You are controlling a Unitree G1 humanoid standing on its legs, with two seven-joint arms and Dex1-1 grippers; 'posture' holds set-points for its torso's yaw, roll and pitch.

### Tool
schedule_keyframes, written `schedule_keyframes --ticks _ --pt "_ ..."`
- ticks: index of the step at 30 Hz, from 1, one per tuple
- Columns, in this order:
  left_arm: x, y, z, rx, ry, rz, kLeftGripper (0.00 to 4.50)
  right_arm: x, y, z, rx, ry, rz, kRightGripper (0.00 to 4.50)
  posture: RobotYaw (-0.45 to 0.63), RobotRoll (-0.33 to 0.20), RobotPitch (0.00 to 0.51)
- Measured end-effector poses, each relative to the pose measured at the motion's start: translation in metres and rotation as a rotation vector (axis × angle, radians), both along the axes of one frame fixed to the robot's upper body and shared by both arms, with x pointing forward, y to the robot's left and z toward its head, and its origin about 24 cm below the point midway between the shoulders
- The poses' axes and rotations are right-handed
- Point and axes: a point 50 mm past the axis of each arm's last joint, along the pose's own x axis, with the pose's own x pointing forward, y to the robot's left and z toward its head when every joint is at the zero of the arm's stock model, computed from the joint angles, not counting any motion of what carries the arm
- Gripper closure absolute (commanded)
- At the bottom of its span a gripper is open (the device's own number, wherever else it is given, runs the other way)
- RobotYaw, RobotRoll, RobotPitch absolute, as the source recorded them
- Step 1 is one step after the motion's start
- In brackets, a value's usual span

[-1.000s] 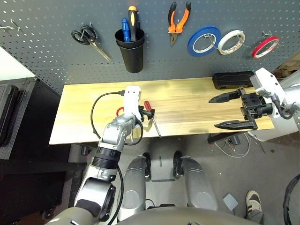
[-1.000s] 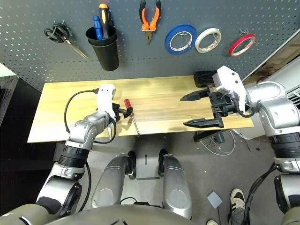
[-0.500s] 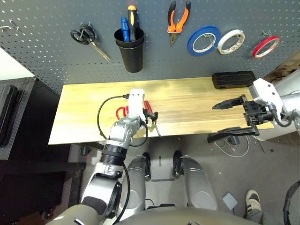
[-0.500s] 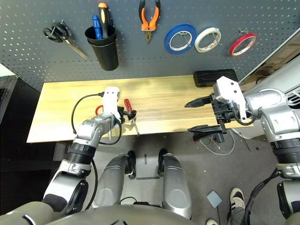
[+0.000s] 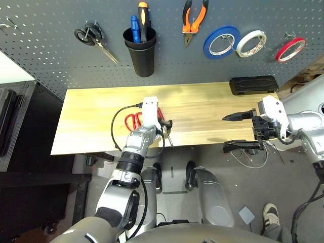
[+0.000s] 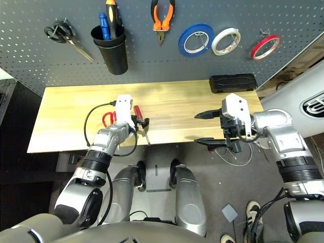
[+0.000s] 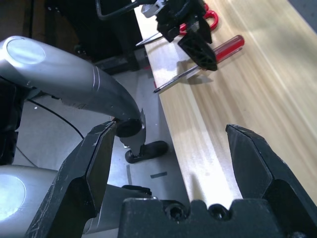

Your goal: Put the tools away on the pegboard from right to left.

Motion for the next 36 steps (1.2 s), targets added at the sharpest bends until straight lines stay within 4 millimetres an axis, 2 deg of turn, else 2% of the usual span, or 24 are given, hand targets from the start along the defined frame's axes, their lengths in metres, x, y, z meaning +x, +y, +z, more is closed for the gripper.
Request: schedule_keyframes --ticks 9,13,14,16,23,28,32,36 --pt "0.001 -0.007 -0.005 0.008 0.032 -0.001 0.0 0.008 0.0 -0.012 -0.026 -0.039 -0.044 0.04 -0.15 0.0 0.338" --pt "0.003 -0.01 -0.006 0.012 0.025 -0.002 0.0 0.015 0.0 -0.023 -0.043 -0.085 -0.097 0.04 -0.15 0.0 0.338" --pt "0.003 -0.011 -0.006 0.013 0.024 -0.001 0.39 0.017 0.0 -0.026 -0.045 -0.087 -0.102 0.0 -0.15 0.0 0.338" --pt "0.006 -0.011 -0.006 0.01 0.028 0.013 0.9 0.02 0.002 -0.03 -0.042 -0.091 -0.114 0.0 -0.15 0.0 0.338" --pt "0.009 -0.014 -0.008 0.001 0.025 0.031 3.66 0.024 0.002 -0.032 -0.05 -0.111 -0.118 0.0 -0.14 0.0 0.324" --pt "0.009 -0.013 -0.005 -0.002 0.013 0.013 3.7 0.026 0.004 -0.031 -0.044 -0.122 -0.105 0.0 -0.13 0.0 0.318" --pt "0.008 -0.004 0.008 -0.005 -0.033 -0.012 3.7 0.027 0.005 -0.028 -0.041 -0.124 -0.09 0.0 -0.11 0.0 0.308" --pt "-0.004 0.011 0.026 0.004 -0.092 -0.044 3.7 0.029 0.006 -0.022 -0.025 -0.138 -0.075 0.0 -0.09 0.0 0.294"
